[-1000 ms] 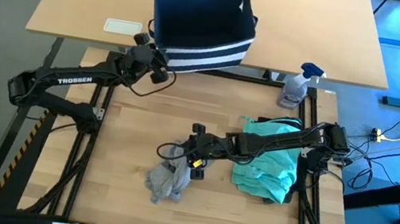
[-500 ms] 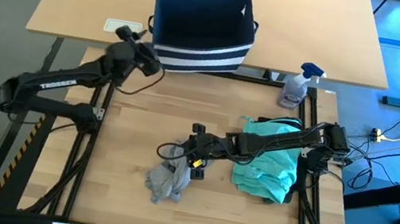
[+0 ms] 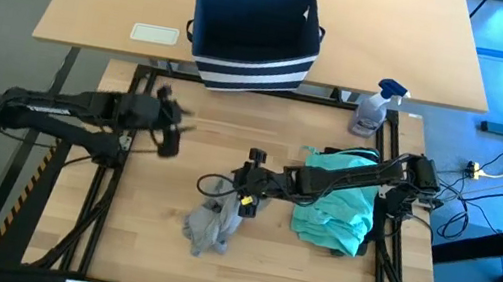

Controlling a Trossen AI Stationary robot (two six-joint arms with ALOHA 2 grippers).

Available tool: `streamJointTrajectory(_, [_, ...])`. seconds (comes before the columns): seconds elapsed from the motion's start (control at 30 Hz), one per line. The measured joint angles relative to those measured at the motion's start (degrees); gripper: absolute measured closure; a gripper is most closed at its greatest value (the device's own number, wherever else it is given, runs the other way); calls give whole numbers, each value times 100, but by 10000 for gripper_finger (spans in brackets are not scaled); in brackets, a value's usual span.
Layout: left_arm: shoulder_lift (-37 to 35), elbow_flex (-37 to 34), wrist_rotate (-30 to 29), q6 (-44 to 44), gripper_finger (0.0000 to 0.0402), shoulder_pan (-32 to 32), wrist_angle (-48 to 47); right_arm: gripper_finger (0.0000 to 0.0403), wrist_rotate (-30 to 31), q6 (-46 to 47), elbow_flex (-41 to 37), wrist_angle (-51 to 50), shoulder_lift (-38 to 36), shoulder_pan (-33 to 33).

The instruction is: Fold Laundry from Bin

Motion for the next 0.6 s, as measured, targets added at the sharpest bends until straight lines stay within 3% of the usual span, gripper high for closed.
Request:
streamJointTrajectory(0.1, [23,-357,139,-838,262,-762,-248,221,128,0,0,-146,0,-2])
streamJointTrajectory(0.27, [255,-1174,172,-1764,305,-2078,568,221,555,28,0,-148,2,0])
streamJointTrajectory(0.5, [921,-1958,46,-2078,323,-3270,2690,221,2337,592,0,-263,2,-262])
streamJointTrajectory(0.6, [1227,-1961,-272,-2017,323,-3462,2866,221,2513,743,0,-282,2,-490])
